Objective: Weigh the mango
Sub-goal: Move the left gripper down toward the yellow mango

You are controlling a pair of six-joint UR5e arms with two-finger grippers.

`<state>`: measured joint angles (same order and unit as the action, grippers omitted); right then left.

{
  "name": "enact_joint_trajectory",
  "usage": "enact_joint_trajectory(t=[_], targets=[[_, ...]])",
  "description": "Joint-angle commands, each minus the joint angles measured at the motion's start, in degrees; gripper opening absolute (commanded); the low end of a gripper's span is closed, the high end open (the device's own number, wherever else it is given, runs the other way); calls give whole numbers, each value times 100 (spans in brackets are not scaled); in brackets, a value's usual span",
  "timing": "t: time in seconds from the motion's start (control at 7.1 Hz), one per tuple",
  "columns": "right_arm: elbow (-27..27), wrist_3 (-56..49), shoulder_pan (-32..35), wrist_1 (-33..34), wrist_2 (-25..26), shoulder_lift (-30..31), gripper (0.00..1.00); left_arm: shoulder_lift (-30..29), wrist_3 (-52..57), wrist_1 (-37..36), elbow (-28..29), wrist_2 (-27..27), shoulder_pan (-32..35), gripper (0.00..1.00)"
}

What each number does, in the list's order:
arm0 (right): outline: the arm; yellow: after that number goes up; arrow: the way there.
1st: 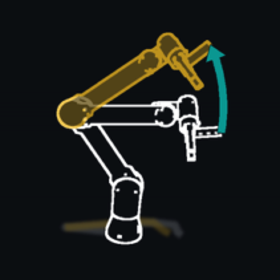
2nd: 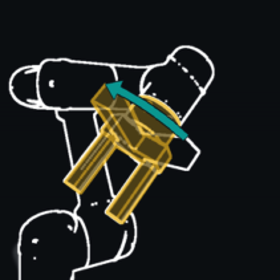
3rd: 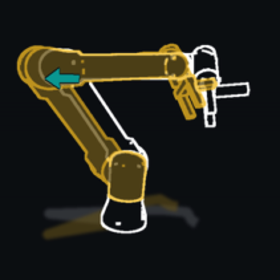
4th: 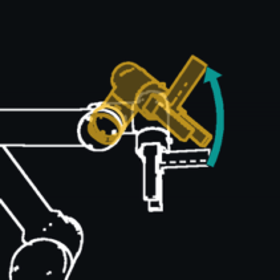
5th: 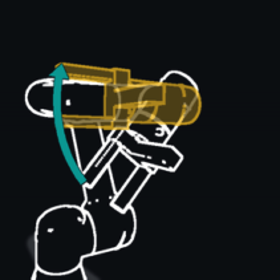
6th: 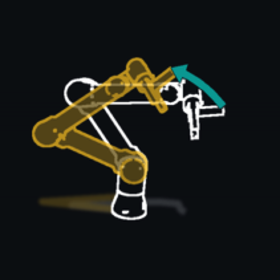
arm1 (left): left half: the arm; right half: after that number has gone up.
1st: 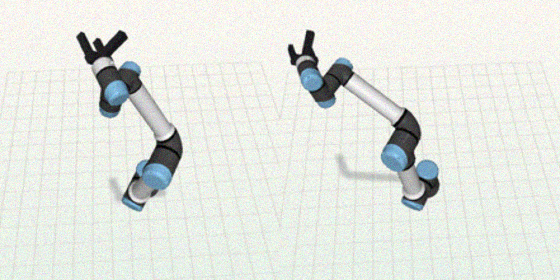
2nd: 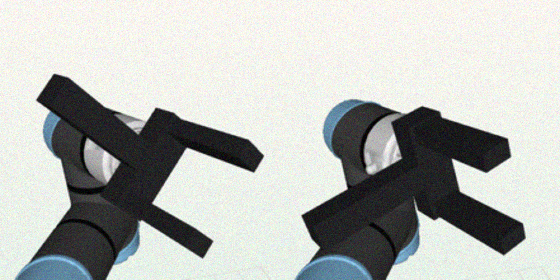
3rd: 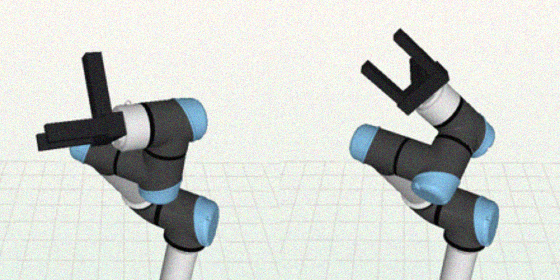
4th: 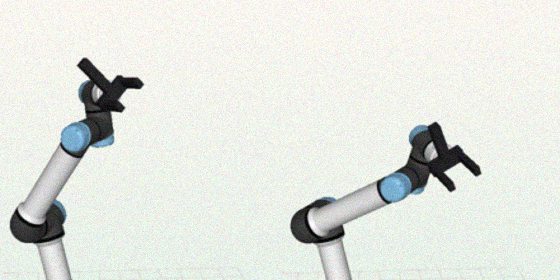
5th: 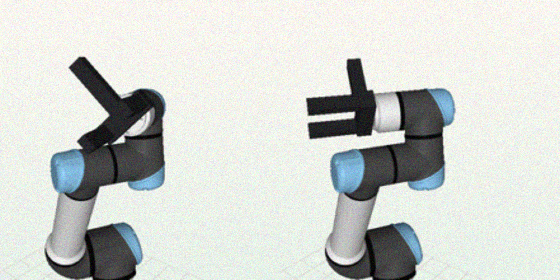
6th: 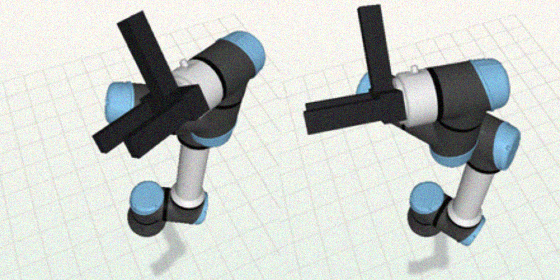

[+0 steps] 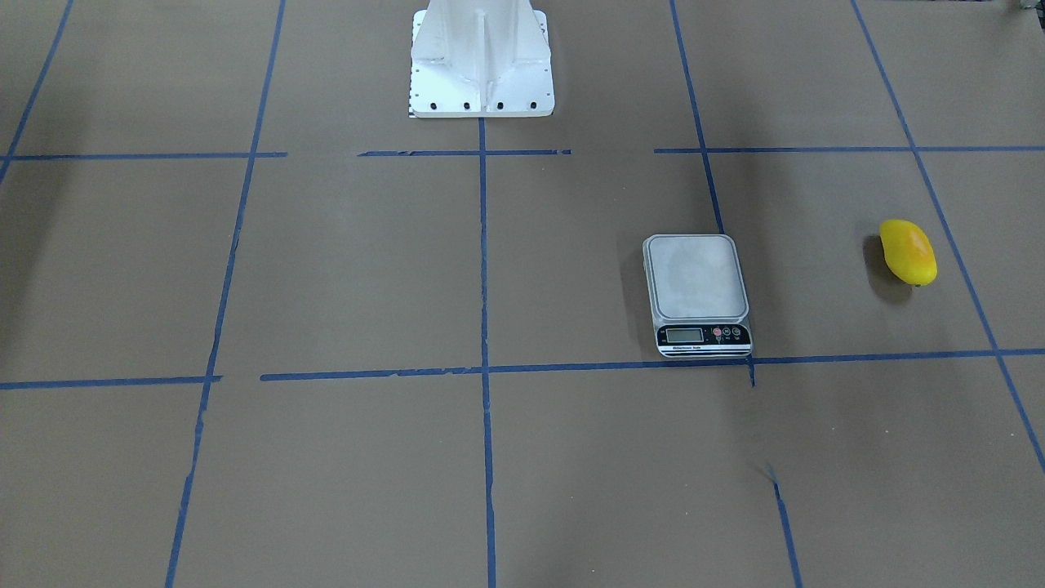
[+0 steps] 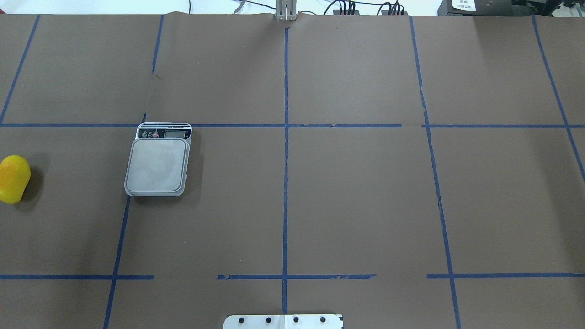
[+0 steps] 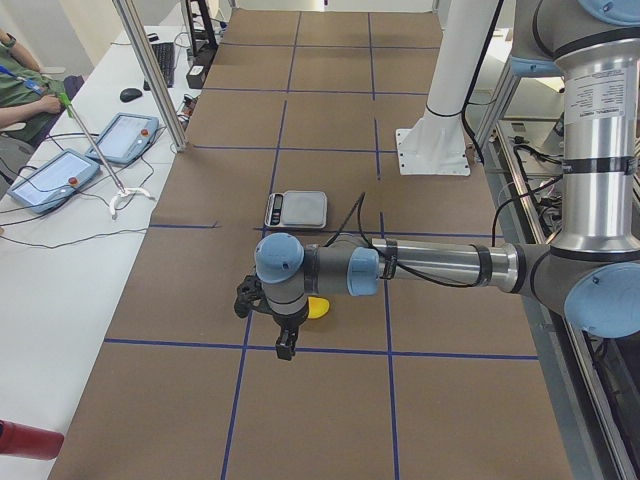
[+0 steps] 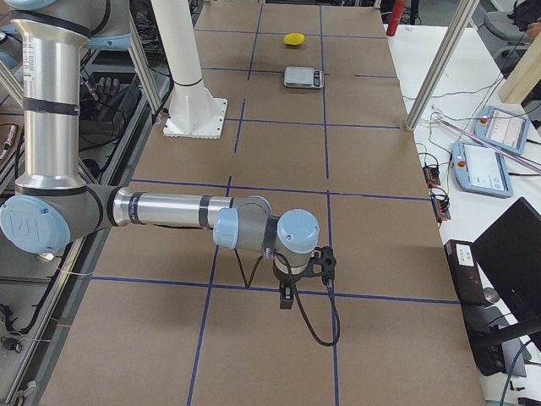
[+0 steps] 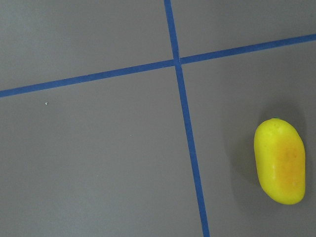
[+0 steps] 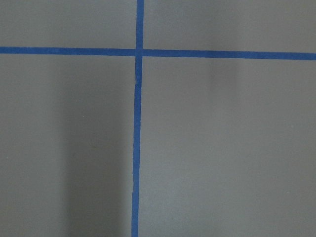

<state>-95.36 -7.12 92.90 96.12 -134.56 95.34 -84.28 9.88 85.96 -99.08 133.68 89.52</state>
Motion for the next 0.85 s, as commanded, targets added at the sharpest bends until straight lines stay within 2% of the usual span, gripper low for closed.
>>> enact_joint_trajectory(t=[0.0,0.28,0.42,0.56,0.7], targets=[[0,0,0,3,0,-7,100,8,5,-36,-24,0,4,100],[0,0,0,-5,0,-7,100,-132,-47,52,-24,-8,-22,100],[0,0,0,3,0,-7,100,-159,-91,357,11,0,-49,100],[0,0,0,-5,0,2,100,-72,-866,1195,176,96,-214,100],[0,0,0,3,0,-7,100,259,-2057,2308,187,149,-825,100]])
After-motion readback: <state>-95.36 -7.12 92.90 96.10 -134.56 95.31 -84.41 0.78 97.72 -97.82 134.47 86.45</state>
